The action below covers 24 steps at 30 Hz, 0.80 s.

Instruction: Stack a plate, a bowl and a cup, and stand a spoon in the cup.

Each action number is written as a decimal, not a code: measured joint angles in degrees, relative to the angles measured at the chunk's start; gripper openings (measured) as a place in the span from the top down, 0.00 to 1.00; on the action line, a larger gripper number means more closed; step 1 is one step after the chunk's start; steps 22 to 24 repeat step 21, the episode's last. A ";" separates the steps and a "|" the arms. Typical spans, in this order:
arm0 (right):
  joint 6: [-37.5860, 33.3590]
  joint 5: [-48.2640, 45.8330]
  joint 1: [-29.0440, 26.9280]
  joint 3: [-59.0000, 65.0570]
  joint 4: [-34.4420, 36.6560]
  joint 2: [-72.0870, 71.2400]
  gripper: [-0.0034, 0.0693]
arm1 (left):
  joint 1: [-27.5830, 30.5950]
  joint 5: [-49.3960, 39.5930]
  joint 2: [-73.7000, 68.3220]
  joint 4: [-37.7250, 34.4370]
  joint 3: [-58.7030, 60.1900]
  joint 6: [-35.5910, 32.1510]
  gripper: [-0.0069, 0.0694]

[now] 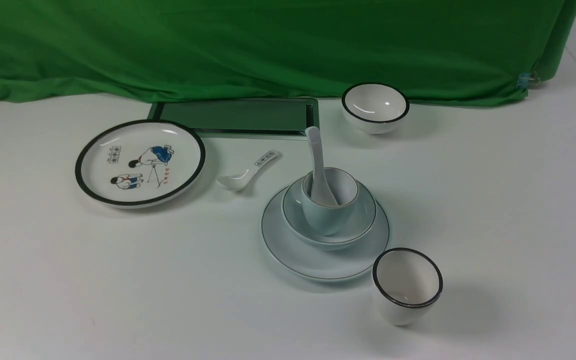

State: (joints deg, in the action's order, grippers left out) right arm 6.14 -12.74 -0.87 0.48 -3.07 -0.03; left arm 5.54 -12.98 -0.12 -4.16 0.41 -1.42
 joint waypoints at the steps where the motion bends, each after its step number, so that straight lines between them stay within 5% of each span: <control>1: 0.00 -0.05 0.00 0.00 0.00 0.00 0.66 | 0.00 0.00 0.00 0.00 0.00 0.00 0.95; 24: 0.00 -0.05 0.00 0.00 0.00 0.00 0.62 | 0.00 0.00 0.00 0.00 0.00 0.00 0.95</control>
